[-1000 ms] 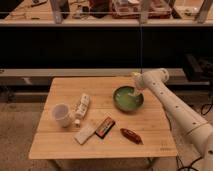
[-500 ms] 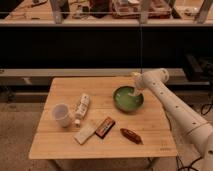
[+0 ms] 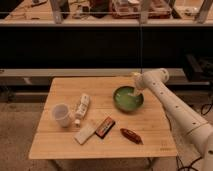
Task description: Drag the pepper across the table
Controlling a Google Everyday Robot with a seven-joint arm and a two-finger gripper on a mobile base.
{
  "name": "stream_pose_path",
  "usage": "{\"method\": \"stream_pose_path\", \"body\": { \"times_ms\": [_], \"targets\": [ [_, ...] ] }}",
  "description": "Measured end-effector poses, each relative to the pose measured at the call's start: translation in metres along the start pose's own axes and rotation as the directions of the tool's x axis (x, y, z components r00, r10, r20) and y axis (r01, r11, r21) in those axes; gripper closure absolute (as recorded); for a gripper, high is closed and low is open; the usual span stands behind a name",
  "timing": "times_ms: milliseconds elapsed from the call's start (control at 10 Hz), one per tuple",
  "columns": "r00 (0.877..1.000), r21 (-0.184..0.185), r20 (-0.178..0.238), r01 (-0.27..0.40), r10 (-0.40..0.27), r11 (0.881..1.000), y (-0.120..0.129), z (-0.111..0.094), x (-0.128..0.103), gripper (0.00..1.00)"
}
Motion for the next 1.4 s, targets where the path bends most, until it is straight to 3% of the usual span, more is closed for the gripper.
{"method": "stream_pose_path", "body": {
  "times_ms": [200,300,600,800,1000,1400],
  "targets": [
    [1.0,-0.003,-0.004,0.005,-0.005,1.0,0.0,-0.001,-0.001,0.2],
    [1.0,-0.022,-0.013,0.008,-0.008,1.0,0.003,-0.007,-0.005,0.2],
    [0.998,-0.136,-0.062,0.009,-0.018,0.991,0.03,-0.047,-0.035,0.2],
    [0.992,-0.183,-0.124,-0.026,0.003,0.983,0.047,-0.08,-0.038,0.2],
    [0.984,-0.19,-0.158,-0.116,0.087,0.975,0.065,-0.109,-0.029,0.2],
    [0.982,-0.192,-0.159,-0.133,0.103,0.972,0.068,-0.113,-0.032,0.2]
  ]
}}
